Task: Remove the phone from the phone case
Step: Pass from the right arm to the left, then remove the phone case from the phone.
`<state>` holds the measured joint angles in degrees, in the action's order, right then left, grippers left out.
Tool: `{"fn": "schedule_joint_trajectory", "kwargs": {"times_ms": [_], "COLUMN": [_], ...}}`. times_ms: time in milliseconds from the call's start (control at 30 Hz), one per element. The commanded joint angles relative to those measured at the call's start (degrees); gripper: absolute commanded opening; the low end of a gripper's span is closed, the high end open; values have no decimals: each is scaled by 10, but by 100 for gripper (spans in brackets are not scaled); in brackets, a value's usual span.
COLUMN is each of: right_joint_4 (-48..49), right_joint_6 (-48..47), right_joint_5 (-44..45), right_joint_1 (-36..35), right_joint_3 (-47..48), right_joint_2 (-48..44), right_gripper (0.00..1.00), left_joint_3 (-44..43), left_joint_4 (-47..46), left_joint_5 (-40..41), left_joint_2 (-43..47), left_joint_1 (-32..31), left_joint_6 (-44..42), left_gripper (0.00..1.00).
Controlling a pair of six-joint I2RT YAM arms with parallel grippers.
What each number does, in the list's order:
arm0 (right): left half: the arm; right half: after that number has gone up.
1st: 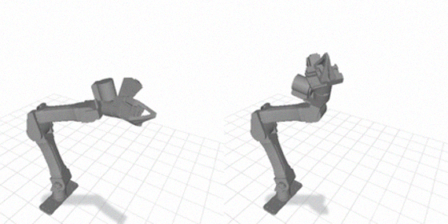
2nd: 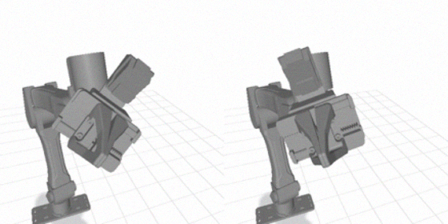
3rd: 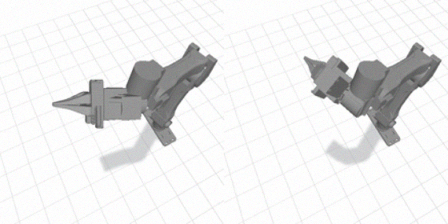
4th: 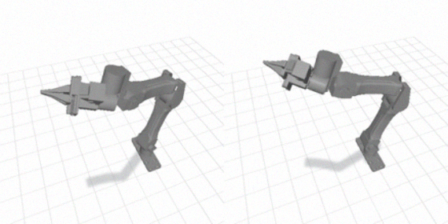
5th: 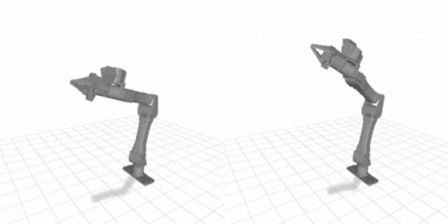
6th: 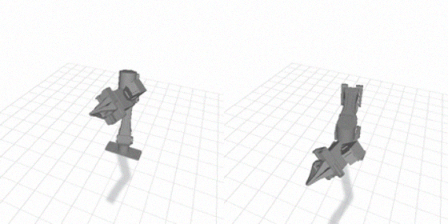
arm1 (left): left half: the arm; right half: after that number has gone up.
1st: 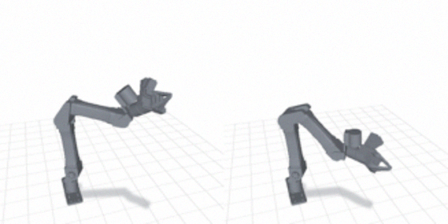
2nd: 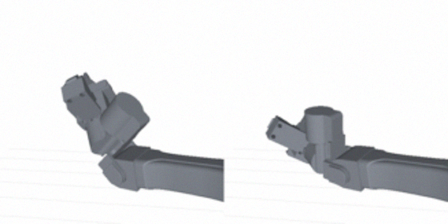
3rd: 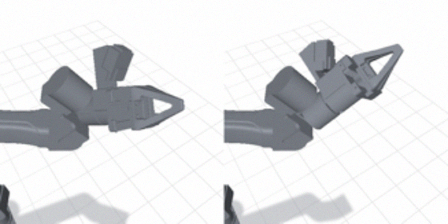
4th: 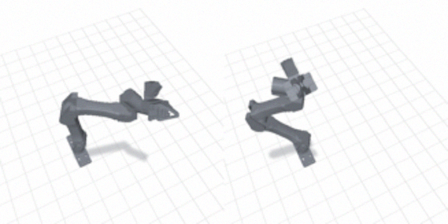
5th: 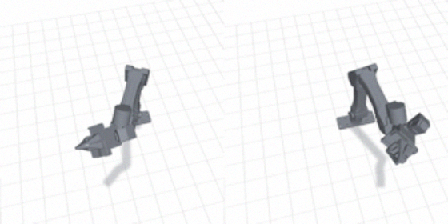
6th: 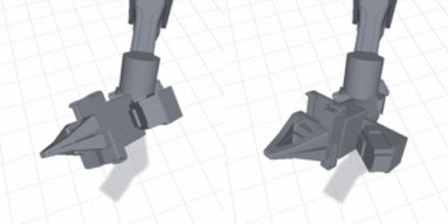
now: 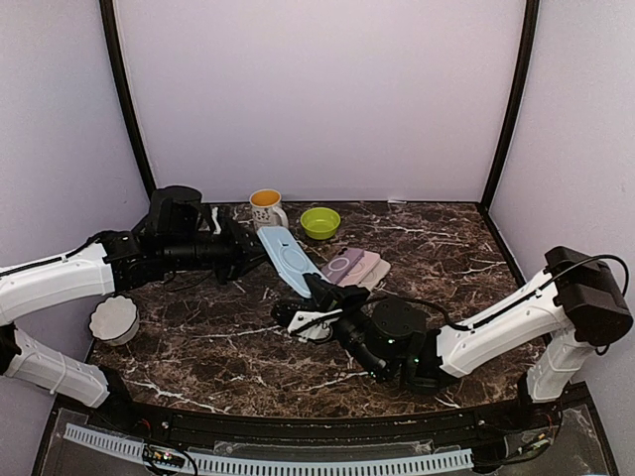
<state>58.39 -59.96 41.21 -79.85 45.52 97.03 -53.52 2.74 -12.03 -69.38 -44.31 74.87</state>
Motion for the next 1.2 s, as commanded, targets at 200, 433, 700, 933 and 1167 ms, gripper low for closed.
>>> {"fn": "schedule_joint_trajectory", "kwargs": {"times_ms": [200,433,700,933,1167], "right_joint_4": [109,97,68,-37,-221], "right_joint_6": [4,42,105,230,393], "right_joint_5": [-35,-73,-68,-79,-133], "right_joint_1": [-8,-14,-23,-52,-61], "right_joint_3": [-3,-23,-52,-80,-50], "right_joint_2": [-11,-34,-69,-142,-229], "right_gripper": [0,40,74,98,99], "left_joint_3": [11,60,72,61,54], "left_joint_4": [-49,-153,-178,-177,-213], "left_joint_5": [-34,-42,0,24,27], "left_joint_2": [18,30,55,55,52], "left_joint_1": [-13,-13,-12,-9,-6], "left_joint_6": [-12,-3,-17,-56,-142], "left_gripper": [1,0,0,0,0]}}
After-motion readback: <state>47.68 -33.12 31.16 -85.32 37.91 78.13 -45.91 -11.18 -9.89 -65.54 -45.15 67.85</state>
